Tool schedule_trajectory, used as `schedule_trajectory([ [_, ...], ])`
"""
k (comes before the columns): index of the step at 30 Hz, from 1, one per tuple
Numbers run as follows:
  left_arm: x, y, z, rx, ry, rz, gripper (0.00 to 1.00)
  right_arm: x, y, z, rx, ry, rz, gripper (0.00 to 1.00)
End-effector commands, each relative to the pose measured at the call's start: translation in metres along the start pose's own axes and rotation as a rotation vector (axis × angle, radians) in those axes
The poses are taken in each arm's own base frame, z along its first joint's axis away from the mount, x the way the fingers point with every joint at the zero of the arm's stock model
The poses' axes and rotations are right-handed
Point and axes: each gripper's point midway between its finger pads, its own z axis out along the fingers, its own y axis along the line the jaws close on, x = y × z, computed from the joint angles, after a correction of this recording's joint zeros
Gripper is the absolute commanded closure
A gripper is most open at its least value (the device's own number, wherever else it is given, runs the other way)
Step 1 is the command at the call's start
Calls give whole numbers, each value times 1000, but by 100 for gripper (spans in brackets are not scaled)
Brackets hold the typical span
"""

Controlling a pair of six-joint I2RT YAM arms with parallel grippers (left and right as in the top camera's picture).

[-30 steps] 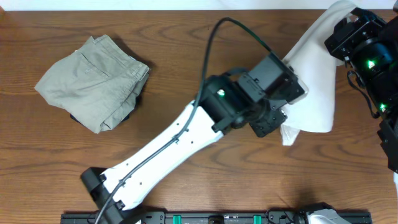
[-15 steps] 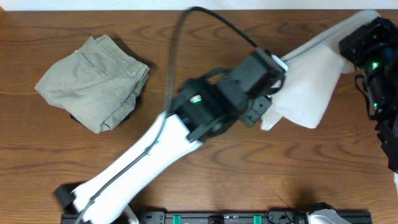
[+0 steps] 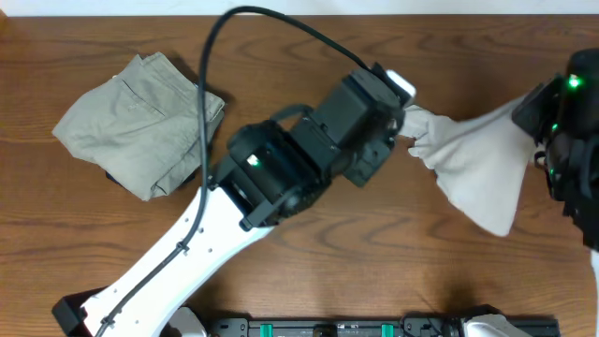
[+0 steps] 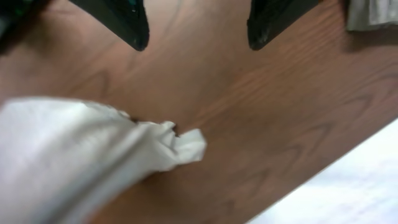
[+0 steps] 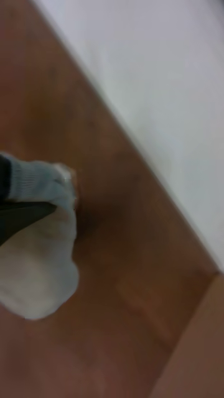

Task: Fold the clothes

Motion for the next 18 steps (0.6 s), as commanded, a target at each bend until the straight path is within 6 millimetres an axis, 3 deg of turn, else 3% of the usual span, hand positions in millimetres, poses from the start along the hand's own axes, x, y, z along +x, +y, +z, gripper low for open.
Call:
schedule_trajectory([
  [1,-6,19,-14,-48,-41,-34,44,21,12,15,-15,124,-24,99],
  [5,-7,21,-16,-51,-46,-38,44,36,49,32,-133,225,-3,99],
  [8,-6,19,-16,-40,-43,-41,44,18,90,40,-288,194,79,99],
  [13,-5,16,-14,-23,-37,-68,44,-20,80,57,-231,69,330,99],
  [15,-4,11,-13,7,-30,-68,44,-24,76,59,-229,72,392,99],
  [18,-4,-3,-8,81,-17,-67,44,-27,86,56,-296,96,417,99],
])
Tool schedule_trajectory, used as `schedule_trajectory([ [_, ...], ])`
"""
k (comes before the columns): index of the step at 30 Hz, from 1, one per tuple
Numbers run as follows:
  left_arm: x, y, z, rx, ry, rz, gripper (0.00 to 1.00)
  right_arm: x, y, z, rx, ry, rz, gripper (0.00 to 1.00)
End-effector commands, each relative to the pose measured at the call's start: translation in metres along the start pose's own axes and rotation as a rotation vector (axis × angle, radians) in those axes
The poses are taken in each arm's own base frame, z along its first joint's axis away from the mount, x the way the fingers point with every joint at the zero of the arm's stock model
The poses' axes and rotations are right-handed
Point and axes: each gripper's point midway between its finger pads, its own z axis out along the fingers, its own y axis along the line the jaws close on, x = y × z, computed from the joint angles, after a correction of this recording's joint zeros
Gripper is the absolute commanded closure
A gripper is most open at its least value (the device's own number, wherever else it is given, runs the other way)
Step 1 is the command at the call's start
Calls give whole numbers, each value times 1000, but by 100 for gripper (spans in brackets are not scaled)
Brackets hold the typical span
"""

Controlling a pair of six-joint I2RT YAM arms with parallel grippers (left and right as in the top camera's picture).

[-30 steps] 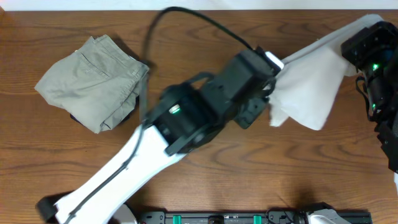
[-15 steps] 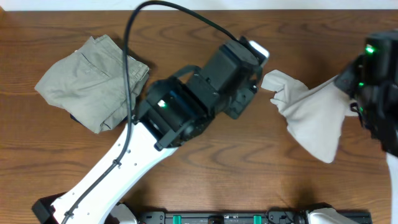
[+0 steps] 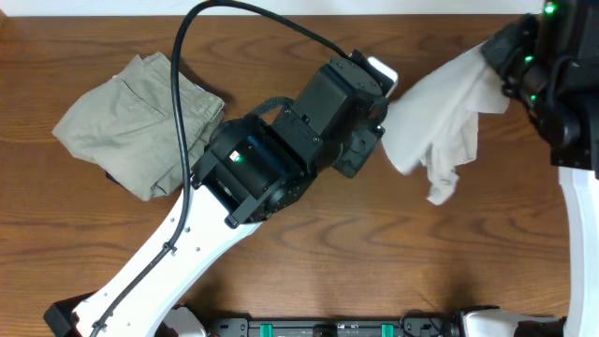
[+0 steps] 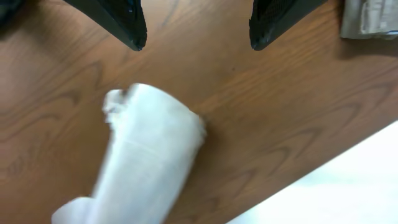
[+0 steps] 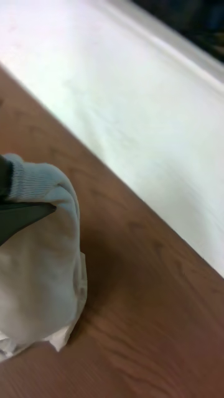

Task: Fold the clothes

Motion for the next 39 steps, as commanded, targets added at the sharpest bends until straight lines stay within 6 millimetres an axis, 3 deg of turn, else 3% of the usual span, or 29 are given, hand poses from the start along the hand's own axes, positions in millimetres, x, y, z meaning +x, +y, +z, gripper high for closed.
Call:
schedule_trajectory([
  [1,-1,-16,1,90,4,-16,44,-5,17,-10,-95,19,98,99],
  [7,12,-30,47,140,91,-8,44,6,53,-20,-272,101,78,99],
  [16,20,-54,116,196,151,34,44,12,81,-36,-409,145,61,99],
  [26,3,-72,138,203,77,-1,42,13,96,-52,-477,130,49,99],
  [34,16,-56,172,53,110,-7,42,21,111,-62,-530,139,32,99],
  [39,16,-38,177,-54,101,0,57,21,111,-66,-540,143,30,99],
])
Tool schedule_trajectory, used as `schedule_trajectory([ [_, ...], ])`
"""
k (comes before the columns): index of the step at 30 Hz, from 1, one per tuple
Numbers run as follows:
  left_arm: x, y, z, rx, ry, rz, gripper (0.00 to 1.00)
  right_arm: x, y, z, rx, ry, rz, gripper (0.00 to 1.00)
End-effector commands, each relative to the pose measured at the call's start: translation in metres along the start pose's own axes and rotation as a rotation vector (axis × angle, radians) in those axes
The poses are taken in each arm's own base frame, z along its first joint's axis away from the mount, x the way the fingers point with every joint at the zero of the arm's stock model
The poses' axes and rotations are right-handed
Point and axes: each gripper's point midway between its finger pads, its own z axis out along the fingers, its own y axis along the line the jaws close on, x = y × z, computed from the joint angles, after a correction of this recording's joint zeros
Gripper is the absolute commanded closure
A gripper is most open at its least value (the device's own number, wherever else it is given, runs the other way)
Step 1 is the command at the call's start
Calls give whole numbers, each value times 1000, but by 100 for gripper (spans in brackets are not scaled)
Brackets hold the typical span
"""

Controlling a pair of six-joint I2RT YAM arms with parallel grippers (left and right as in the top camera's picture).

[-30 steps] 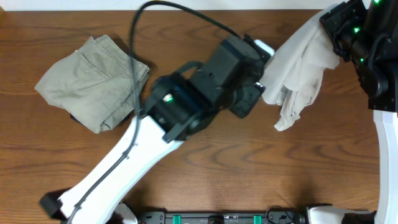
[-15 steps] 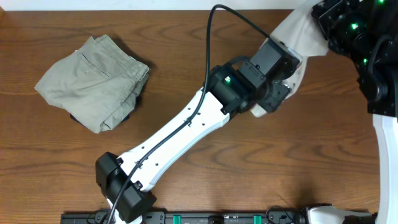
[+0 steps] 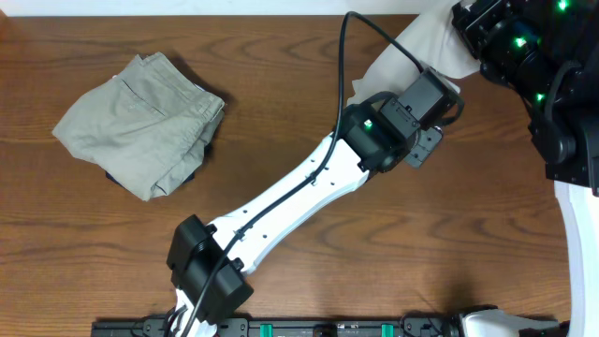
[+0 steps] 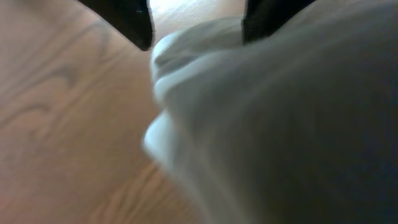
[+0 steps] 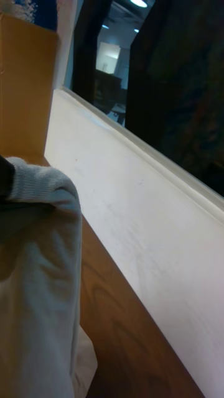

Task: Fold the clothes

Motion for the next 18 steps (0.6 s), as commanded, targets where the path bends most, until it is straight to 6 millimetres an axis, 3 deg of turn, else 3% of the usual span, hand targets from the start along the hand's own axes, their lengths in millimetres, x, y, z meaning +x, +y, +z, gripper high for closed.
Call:
schedule_trajectory([
  [1,-4,21,-1,-118,-22,-6,60,-2,19,-19,-61,-14,-6,99],
  [10,-6,33,-3,-188,-36,-14,86,-6,22,-28,-72,-35,-20,99],
  [11,-6,32,-3,-184,-36,-33,84,-6,22,-28,-72,-36,-20,99],
  [13,-4,25,-3,-148,-29,-75,57,-6,22,-28,-70,-39,-20,99],
  [15,-1,16,-2,-101,-17,-127,44,-7,21,-28,-64,-47,-19,99],
  [18,1,14,-2,-99,-14,-203,42,-10,19,-28,-55,-61,-18,99],
])
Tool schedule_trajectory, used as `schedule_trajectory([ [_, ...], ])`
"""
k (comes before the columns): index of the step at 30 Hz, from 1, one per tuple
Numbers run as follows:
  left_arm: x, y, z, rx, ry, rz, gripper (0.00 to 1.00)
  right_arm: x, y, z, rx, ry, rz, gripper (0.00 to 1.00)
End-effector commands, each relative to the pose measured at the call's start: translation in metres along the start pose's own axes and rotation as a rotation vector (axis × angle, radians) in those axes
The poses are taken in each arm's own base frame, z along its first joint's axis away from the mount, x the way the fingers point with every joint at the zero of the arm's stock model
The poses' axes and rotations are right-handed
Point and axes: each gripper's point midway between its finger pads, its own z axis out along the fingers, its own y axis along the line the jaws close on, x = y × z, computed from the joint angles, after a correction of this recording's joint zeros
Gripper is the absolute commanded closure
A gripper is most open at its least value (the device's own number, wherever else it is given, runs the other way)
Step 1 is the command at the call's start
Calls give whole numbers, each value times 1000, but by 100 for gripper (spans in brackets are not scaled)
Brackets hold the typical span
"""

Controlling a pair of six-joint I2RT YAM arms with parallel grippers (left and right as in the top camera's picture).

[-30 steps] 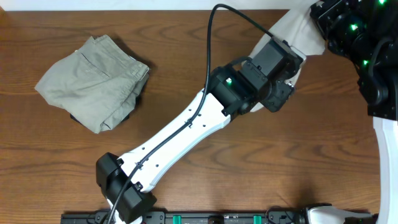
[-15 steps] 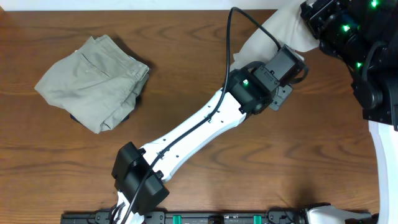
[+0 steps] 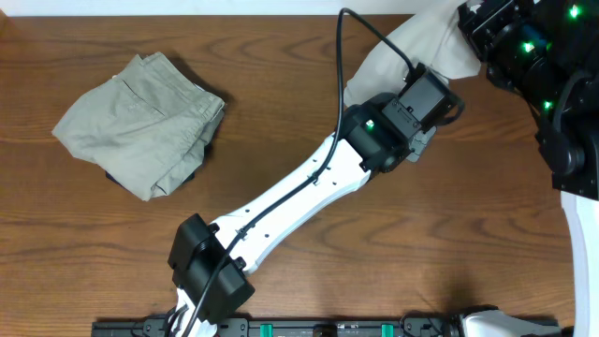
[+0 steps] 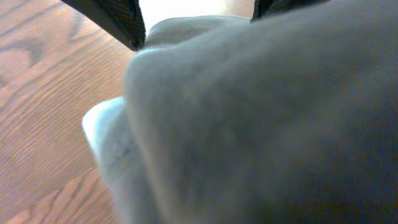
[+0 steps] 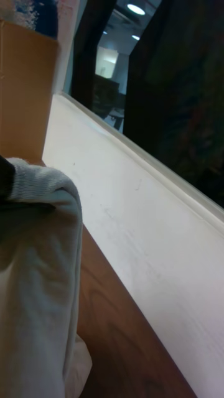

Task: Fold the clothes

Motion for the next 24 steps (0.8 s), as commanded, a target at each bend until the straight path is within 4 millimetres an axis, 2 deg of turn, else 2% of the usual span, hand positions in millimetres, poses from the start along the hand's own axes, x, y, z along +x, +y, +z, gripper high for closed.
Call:
schedule_trajectory([
  [1,1,-6,-4,24,3,-125,37,-8,13,-15,-32,-47,-14,99],
  [2,0,-6,-4,24,2,-150,32,-9,13,-15,-31,-49,-14,99],
  [4,-3,-6,-4,22,-12,-199,30,-9,13,-15,-32,-49,-13,99],
  [5,-6,-3,-4,6,-25,-221,23,-7,14,-15,-34,-46,-14,99],
  [7,-13,10,-4,-64,-73,-291,23,-4,19,-15,-50,-38,-19,99],
  [11,-24,19,-5,-110,-134,-323,26,2,30,-15,-85,-29,-29,99],
  [18,-29,54,-4,-325,-213,-323,48,8,42,-17,-127,-20,-39,99],
  [22,-31,68,-8,-423,-234,-271,69,7,45,-22,-137,-27,-40,99],
  [23,-30,71,-9,-438,-229,-255,76,6,45,-24,-136,-34,-40,99],
  [24,-28,73,-10,-455,-223,-237,86,4,45,-27,-131,-48,-40,99],
])
